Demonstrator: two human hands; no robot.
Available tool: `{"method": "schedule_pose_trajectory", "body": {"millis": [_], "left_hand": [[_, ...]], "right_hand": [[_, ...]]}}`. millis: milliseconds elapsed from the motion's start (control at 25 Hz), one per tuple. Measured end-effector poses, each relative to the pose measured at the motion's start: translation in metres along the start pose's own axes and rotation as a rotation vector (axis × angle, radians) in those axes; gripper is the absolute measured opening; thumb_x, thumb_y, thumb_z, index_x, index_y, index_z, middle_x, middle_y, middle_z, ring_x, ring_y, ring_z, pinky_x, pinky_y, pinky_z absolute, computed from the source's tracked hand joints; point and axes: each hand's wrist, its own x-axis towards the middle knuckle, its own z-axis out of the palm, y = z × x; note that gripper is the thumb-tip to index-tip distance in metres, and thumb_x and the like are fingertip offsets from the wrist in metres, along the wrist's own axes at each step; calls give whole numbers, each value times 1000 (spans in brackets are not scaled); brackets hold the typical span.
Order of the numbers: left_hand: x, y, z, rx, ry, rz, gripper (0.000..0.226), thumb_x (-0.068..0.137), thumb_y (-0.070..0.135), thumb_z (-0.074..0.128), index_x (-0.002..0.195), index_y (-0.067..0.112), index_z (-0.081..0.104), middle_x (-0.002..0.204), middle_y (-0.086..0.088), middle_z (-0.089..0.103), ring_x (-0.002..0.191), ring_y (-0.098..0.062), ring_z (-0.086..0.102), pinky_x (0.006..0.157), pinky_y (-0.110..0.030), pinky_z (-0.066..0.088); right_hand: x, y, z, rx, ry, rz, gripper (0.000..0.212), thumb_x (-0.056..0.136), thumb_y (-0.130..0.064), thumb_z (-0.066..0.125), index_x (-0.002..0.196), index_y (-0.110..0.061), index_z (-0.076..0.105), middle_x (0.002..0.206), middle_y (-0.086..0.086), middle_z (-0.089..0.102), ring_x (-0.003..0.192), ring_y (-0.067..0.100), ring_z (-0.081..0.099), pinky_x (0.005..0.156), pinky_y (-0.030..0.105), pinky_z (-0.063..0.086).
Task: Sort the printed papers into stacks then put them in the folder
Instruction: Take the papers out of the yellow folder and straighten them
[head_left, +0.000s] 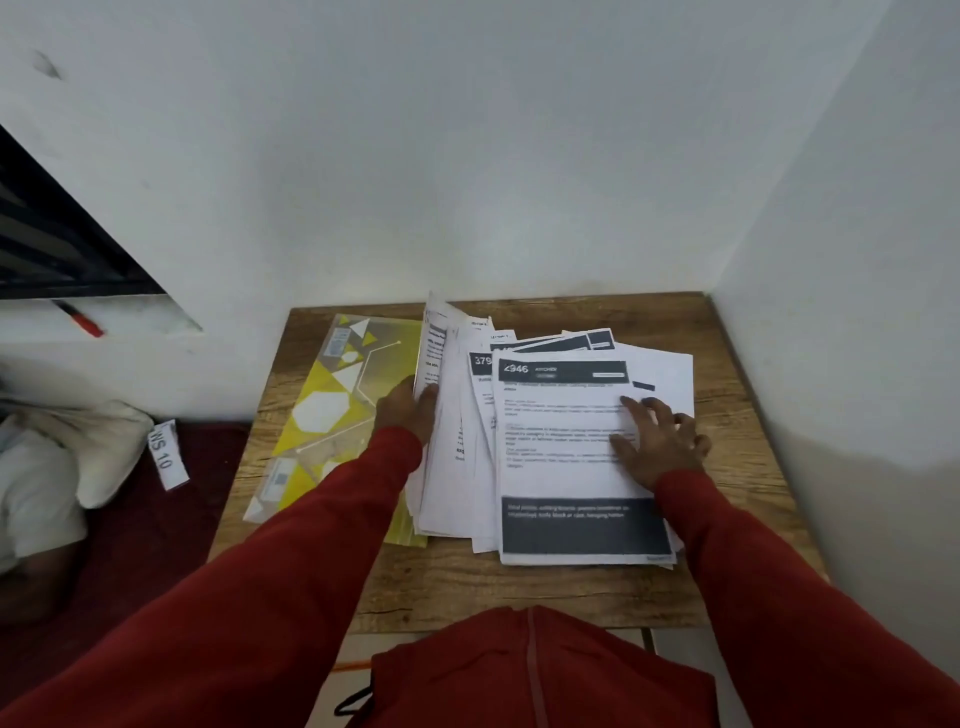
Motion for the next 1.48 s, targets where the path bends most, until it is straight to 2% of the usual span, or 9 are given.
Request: {"method": "schedule_pose_trajectory", "body": {"millis": [240, 440, 560, 720, 920, 1040, 1120, 1240, 1480], "left_hand": [[-9, -1, 1, -113, -246, -20, 52, 94, 8, 48, 144, 21, 41, 136, -4, 52, 122, -25, 51, 95, -24, 38], [-17, 8, 17, -273, -372, -45, 69, 87, 64, 45, 139, 18, 46, 136, -3, 56, 123, -23, 54, 105, -36, 40], [-25, 7, 21, -207, -343, 7, 56, 88, 44, 65, 134, 18, 49, 127, -1, 62, 111, -21, 60, 94, -30, 44], [-42, 17, 37, -153, -406, 78, 75, 78, 33, 79, 143, 29, 41, 121, 6, 60, 107, -16, 59, 95, -28, 46], [-41, 23, 51, -219, -310, 0, 57, 87, 10, 66, 140, 18, 44, 126, -7, 61, 108, -28, 61, 94, -33, 48], [-38, 28, 32, -498, -340, -27, 42, 87, -3, 63, 125, 11, 54, 117, -14, 66, 101, -35, 66, 87, -40, 53], [-40, 36, 17, -658, -401, -22, 36, 85, 0, 67, 117, 11, 56, 114, -18, 68, 96, -40, 68, 83, -49, 56], [-44, 46, 4, -721, -423, 74, 35, 85, 6, 70, 118, 3, 57, 110, -18, 70, 95, -40, 69, 80, -48, 58], [-65, 70, -8, -767, -256, 304, 24, 88, 11, 68, 112, 8, 66, 108, -3, 73, 103, -22, 68, 85, -35, 57]], "right_hand": [[0, -15, 1, 80, 35, 215, 68, 85, -58, 55, 143, -27, 35, 148, 17, 26, 133, 41, 25, 105, 54, 26], [6, -44, -4, 181, -73, -54, 65, 88, -50, 58, 146, -29, 36, 149, 12, 30, 134, 36, 30, 107, 49, 30], [7, -39, -5, 131, 15, 88, 68, 87, -54, 54, 146, -29, 32, 155, 16, 19, 142, 40, 16, 113, 57, 20], [-4, -40, 13, 19, -179, -11, 74, 88, -69, 40, 151, -38, 19, 163, 2, 3, 146, 41, -4, 114, 61, 1], [-8, -43, 1, 319, -145, -146, 62, 89, -65, 43, 145, -42, 33, 154, -5, 35, 142, 33, 19, 112, 53, 14], [-4, -31, -9, 545, 29, -123, 80, 79, -67, 58, 147, -36, 29, 155, -1, 32, 143, 26, 24, 115, 50, 21], [-6, -34, -21, 879, 47, -64, 92, 76, -48, 77, 149, -28, 24, 154, 0, 32, 141, 21, 30, 116, 47, 27], [-13, -41, -45, 1366, 6, -92, 76, 78, -7, 78, 140, -24, 37, 138, 5, 55, 120, 18, 59, 100, 42, 50], [-31, -53, -83, 1491, 262, -245, 53, 84, 11, 62, 117, -28, 46, 105, -13, 72, 96, 8, 68, 77, 23, 56]]}}
